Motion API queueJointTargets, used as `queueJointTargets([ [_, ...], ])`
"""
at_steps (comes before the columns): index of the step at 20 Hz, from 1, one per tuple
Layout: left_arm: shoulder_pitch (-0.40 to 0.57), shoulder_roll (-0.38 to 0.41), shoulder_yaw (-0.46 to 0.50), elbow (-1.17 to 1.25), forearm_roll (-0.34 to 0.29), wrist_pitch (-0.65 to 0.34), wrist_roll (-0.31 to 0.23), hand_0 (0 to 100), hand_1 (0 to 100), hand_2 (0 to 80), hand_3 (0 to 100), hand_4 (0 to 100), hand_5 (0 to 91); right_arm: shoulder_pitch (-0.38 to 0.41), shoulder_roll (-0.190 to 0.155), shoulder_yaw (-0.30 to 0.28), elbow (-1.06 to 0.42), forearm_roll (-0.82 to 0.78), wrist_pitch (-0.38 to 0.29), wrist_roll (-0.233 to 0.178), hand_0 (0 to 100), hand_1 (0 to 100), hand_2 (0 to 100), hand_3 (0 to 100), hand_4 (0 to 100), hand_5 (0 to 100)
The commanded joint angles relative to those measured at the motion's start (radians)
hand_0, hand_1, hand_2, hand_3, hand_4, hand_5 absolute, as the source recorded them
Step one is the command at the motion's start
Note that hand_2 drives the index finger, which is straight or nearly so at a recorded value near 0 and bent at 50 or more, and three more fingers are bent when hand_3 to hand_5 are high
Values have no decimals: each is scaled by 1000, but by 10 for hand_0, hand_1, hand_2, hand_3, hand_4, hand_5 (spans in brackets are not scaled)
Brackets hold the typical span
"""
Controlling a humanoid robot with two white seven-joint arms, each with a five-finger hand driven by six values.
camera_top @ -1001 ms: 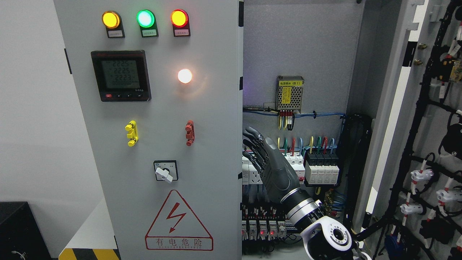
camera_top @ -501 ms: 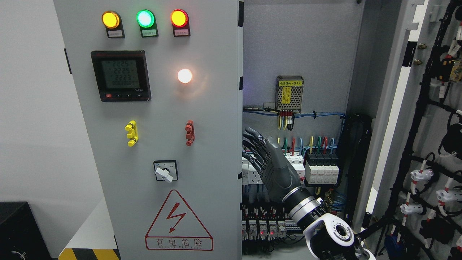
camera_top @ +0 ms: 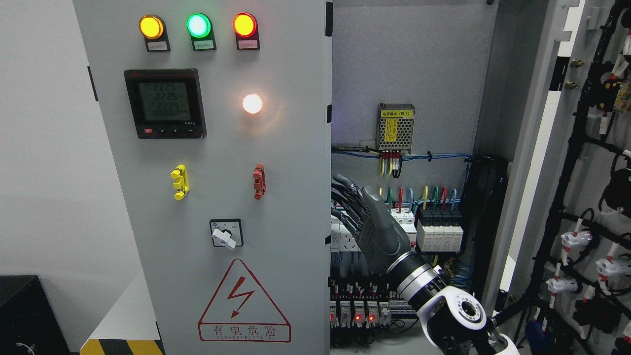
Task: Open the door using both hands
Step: 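Move right hand toward the inner edge of the warning-sign door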
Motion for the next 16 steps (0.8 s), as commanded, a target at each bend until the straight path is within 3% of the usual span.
queueJointTargets([
  [1,28,0,0,0,2,0,-1,120,556,0,0,0,0,-10,-8,-4,16,-2,-1,5,100,131,0,0,0,0],
  [16,28,0,0,0,2,0,-1,120,556,0,0,0,0,9,-24,5,-27,-54,-1,9,100,131,0,0,0,0],
])
